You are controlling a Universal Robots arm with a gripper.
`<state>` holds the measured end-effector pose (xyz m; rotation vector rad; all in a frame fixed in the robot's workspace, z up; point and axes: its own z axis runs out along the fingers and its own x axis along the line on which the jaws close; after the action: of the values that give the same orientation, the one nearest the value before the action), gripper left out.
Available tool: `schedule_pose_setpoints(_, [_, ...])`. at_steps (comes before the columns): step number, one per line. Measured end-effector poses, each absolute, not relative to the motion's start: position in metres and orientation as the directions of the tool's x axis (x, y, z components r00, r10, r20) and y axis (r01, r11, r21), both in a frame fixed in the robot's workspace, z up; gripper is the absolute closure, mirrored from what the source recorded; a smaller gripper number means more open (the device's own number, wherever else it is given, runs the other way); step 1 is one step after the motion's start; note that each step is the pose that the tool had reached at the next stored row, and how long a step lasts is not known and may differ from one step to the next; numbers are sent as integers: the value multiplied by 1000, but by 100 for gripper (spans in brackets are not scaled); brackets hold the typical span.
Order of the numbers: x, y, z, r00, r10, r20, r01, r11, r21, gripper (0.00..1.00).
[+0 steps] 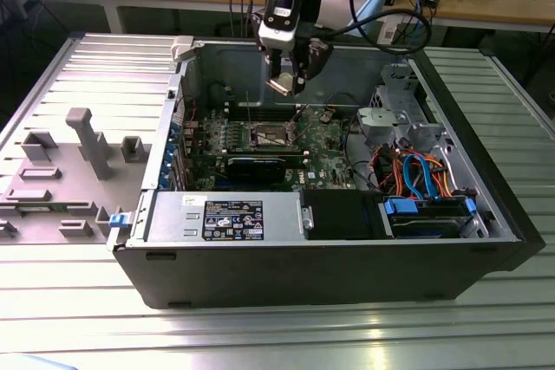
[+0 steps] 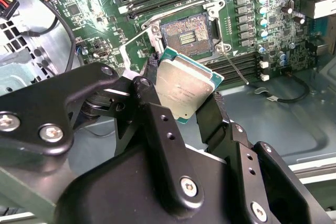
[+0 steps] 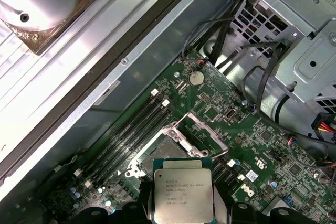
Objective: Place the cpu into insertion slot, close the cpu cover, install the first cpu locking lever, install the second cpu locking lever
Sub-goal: 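Place the cpu into insertion slot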
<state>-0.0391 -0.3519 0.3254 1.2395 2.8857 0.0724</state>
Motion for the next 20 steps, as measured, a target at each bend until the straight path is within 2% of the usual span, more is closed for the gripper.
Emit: schedule_pose_setpoints(20, [-39, -352, 325, -640, 768, 18, 768, 639, 42, 45])
